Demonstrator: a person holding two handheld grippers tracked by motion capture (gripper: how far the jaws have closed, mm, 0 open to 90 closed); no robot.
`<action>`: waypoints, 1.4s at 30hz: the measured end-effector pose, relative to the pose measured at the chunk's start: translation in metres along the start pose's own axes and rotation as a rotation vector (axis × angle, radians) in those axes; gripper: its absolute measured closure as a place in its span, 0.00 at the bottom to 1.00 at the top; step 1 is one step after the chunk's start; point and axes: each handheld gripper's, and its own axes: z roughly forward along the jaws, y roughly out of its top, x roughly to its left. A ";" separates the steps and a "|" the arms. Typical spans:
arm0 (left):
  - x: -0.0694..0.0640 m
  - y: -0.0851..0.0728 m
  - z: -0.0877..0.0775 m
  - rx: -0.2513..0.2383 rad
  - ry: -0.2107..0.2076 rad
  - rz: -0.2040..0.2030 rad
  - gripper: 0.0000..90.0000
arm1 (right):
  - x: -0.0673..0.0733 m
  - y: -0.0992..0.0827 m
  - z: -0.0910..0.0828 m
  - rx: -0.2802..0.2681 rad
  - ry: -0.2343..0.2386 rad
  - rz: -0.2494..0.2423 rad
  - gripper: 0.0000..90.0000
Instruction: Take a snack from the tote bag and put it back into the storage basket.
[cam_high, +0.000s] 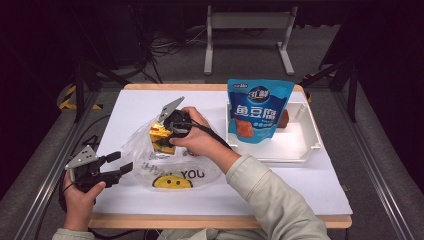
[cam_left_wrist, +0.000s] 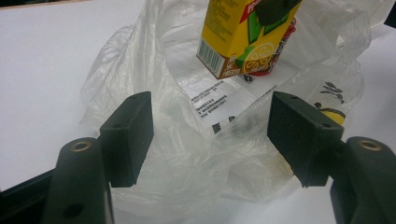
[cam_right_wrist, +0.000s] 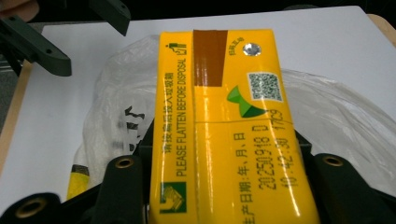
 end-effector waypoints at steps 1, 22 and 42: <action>0.000 0.000 0.000 0.001 -0.002 -0.002 0.36 | 0.000 0.001 -0.002 0.004 0.004 -0.001 0.56; 0.000 0.001 0.002 0.001 0.001 0.003 0.36 | 0.006 0.003 -0.047 -0.007 0.046 -0.050 0.55; -0.001 0.001 0.002 0.008 0.003 0.007 0.36 | 0.004 -0.008 -0.099 -0.041 0.024 -0.053 0.56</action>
